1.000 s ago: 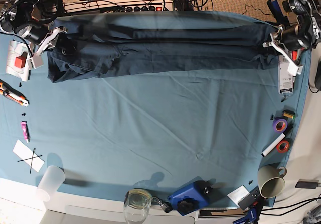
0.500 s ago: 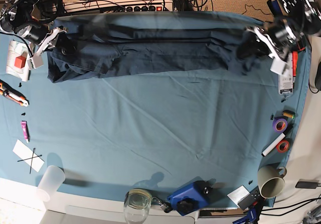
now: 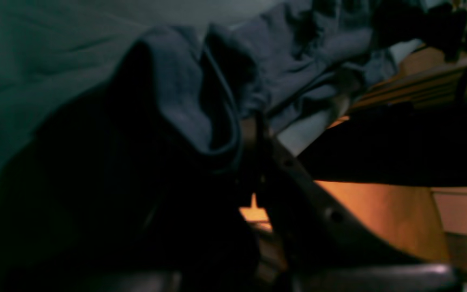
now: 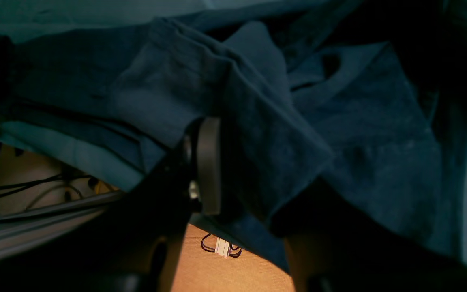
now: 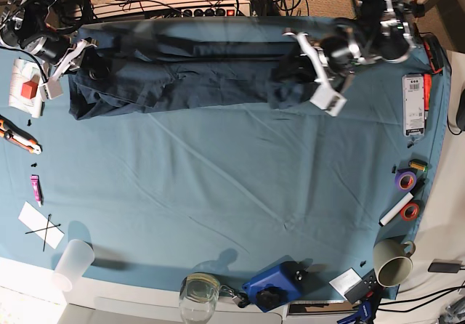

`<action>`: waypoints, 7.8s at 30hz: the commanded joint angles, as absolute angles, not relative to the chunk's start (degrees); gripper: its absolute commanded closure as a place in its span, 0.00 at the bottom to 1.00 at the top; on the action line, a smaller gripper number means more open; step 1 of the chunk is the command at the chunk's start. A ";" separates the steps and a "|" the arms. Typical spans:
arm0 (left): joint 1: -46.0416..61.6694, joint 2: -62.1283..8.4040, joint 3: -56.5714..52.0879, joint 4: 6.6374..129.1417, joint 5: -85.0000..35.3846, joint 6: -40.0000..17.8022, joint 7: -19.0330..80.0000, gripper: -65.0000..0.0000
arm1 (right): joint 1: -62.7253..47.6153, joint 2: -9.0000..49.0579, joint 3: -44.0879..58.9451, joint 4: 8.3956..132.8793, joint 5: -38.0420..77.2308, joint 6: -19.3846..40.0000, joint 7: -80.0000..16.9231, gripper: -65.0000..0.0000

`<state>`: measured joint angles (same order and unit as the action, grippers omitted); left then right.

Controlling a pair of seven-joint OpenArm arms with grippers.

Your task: Fold the T-shirt properly

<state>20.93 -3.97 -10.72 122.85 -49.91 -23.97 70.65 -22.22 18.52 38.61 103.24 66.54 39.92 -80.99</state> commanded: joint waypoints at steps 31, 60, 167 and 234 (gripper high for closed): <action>14.31 7.90 15.64 115.07 -25.17 -16.32 55.46 0.76 | -22.04 19.53 39.07 104.16 67.90 40.00 -80.00 0.80; 20.75 0.51 15.57 120.88 -5.06 -5.26 64.73 1.00 | -20.95 19.57 39.07 104.16 67.83 40.00 -80.00 0.80; 23.05 -2.50 15.57 129.29 12.80 8.34 65.56 1.00 | 7.66 26.15 37.06 82.65 40.05 40.00 -73.67 1.00; 31.77 -4.78 15.57 135.00 16.93 13.08 61.45 1.00 | -0.03 20.49 14.39 112.81 61.58 40.00 -77.89 1.00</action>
